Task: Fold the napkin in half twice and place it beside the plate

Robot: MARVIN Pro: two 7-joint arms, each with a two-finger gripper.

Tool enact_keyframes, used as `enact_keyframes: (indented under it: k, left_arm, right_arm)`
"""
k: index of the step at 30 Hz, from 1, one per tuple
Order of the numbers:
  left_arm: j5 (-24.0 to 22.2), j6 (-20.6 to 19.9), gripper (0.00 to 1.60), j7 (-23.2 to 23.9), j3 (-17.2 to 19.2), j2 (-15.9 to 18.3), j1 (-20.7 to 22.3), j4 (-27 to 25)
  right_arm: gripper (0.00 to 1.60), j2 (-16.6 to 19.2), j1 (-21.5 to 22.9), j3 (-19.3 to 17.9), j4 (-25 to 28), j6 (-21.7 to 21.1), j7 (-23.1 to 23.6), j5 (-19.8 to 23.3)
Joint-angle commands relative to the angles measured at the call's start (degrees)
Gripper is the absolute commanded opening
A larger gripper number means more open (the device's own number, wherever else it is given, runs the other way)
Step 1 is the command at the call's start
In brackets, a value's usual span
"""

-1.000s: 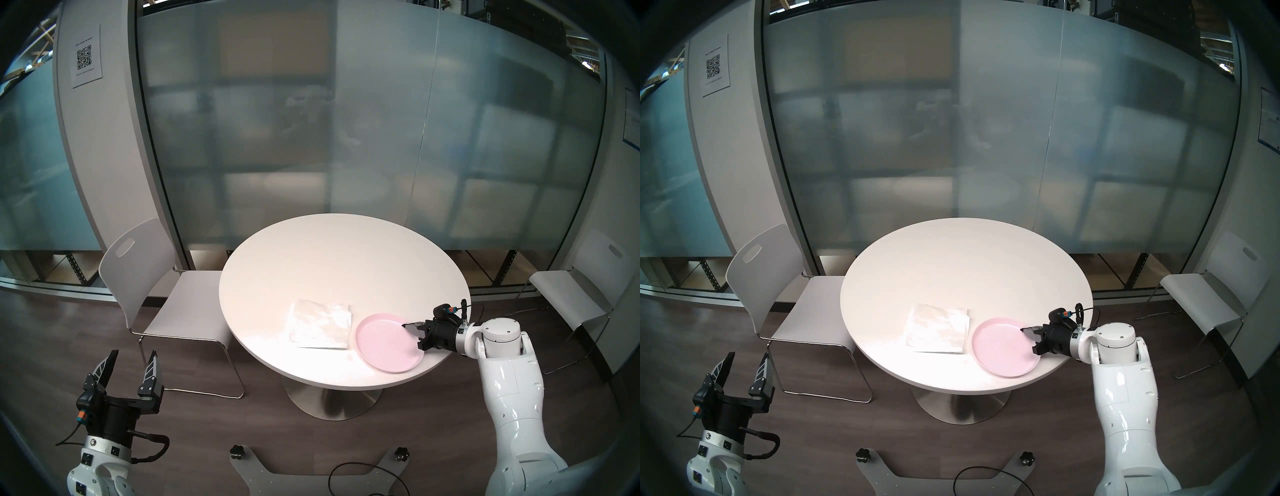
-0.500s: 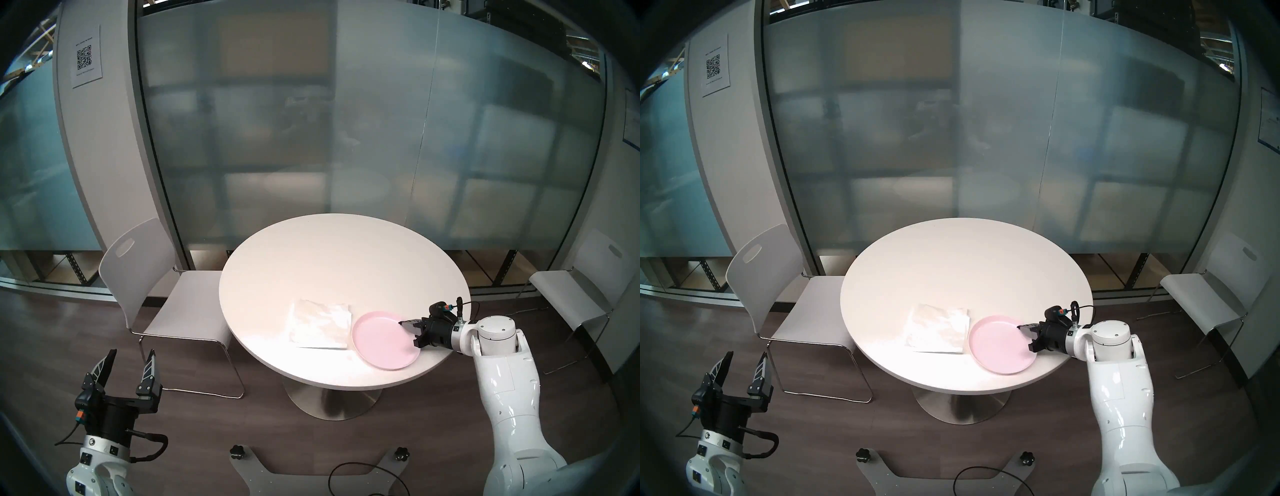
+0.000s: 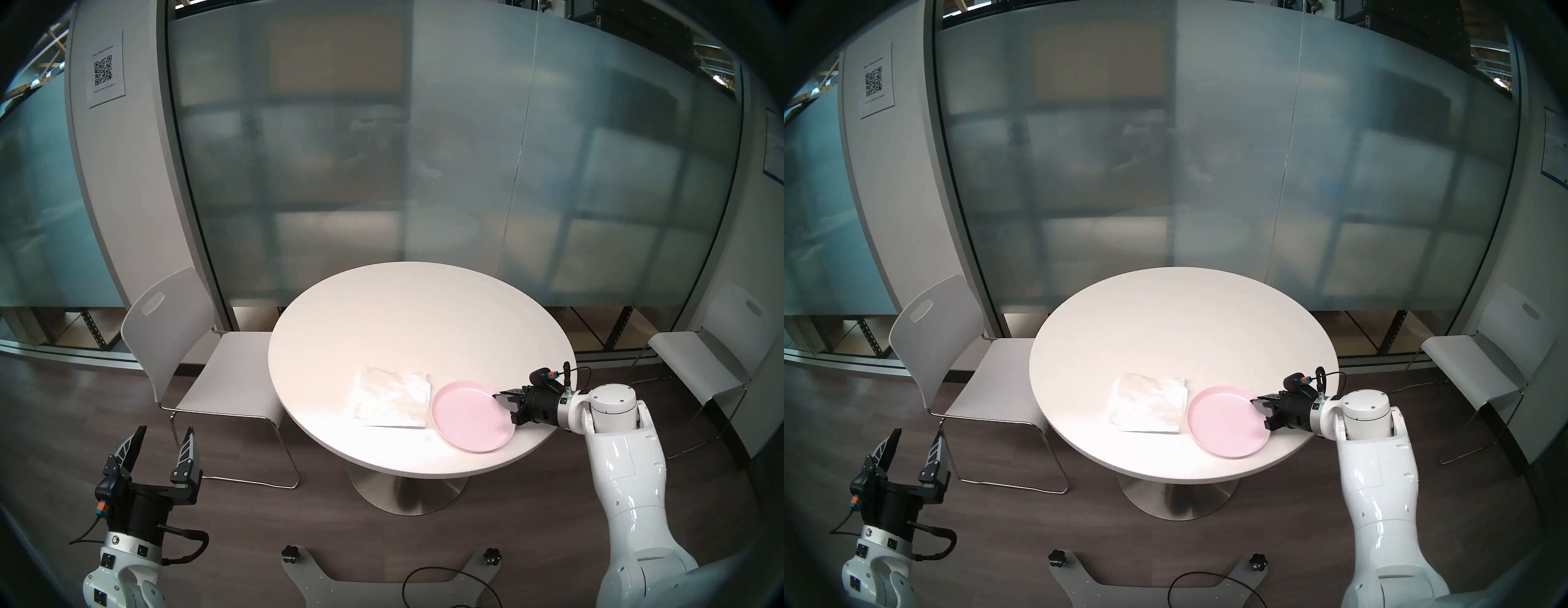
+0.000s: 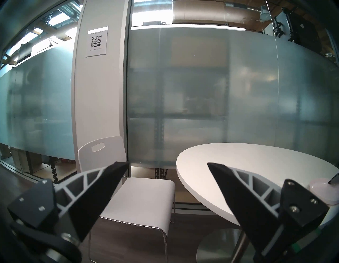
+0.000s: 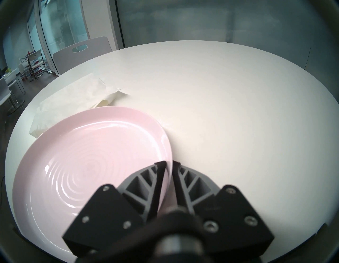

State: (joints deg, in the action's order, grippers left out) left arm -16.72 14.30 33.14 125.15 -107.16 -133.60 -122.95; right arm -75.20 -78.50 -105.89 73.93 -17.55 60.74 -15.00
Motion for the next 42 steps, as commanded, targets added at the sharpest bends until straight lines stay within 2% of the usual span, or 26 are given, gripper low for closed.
enact_keyframes:
  k: [1, 2, 3, 5, 9, 11, 13, 14, 16, 21, 24, 28, 35, 42]
  left_arm:
    - [0.4, 0.3, 1.6, 0.1, -0.6, -0.6, -0.4, -1.7]
    - [0.4, 0.3, 1.6, 0.1, -0.6, -0.6, -0.4, -1.7]
    - [0.5, 0.4, 1.6, 0.2, -0.7, -0.8, -0.4, -1.7]
    - [0.6, 0.4, 1.6, 0.3, -0.8, -0.9, -0.5, -1.8]
    - [0.9, 0.5, 1.6, 0.5, -1.1, -1.5, -0.7, -2.3]
    - [0.9, 0.6, 1.6, 0.5, -1.1, -1.6, -0.8, -2.4]
    - [1.0, 0.6, 1.6, 0.7, -1.3, -1.9, -0.9, -2.7]
    - [1.1, 0.6, 1.6, 0.7, -1.4, -2.0, -0.9, -2.9]
    - [1.2, 0.6, 1.6, 0.9, -1.8, -2.2, -1.0, -3.2]
    - [1.5, 0.7, 1.6, 1.4, -2.6, -2.6, -1.1, -4.0]
    - [1.8, 0.6, 1.6, 1.5, -3.2, -2.8, -1.0, -4.5]
    - [2.4, 0.7, 1.6, 1.7, -4.0, -3.2, -1.0, -5.2]
    - [3.1, 1.1, 1.6, 2.3, -5.9, -4.2, -1.8, -7.3]
    - [4.1, 1.1, 1.6, 1.6, -7.5, -4.3, -2.6, -8.2]
  right_arm:
    - [0.83, 0.3, 1.2, -2.0, 5.1, -0.6, 1.9, 2.4]
    - [0.83, 0.3, 1.2, -2.0, 5.1, -0.6, 1.9, 2.4]
    - [0.93, 0.3, 1.0, -2.3, 5.7, -0.8, 2.2, 2.6]
    - [1.0, 0.1, 0.5, -3.0, 7.4, -0.8, 2.9, 3.4]
    - [1.08, -1.1, -0.5, -5.6, 11.7, 0.2, 4.5, 6.2]
    - [1.1, -1.1, -0.2, -5.9, 11.4, 0.9, 5.0, 6.7]
    - [1.14, -2.1, -1.9, -7.8, 15.3, 1.1, 4.7, 7.9]
    - [1.27, -2.1, -1.4, -8.3, 14.4, 2.2, 5.2, 8.7]
    - [1.37, -3.0, -2.0, -10.3, 15.8, 2.3, 5.7, 10.5]
    - [1.43, -4.8, -4.3, -14.6, 19.7, 3.8, 6.3, 14.0]
    - [1.52, -6.1, -6.2, -16.9, 22.0, 4.9, 6.5, 15.6]
    - [1.6, -9.0, -8.4, -20.1, 25.5, 6.3, 6.3, 18.1]
    - [1.6, -14.9, -11.5, -24.6, 31.6, 9.3, 4.4, 21.1]
    - [1.6, -17.1, -14.0, -25.2, 33.6, 10.2, 0.3, 23.6]
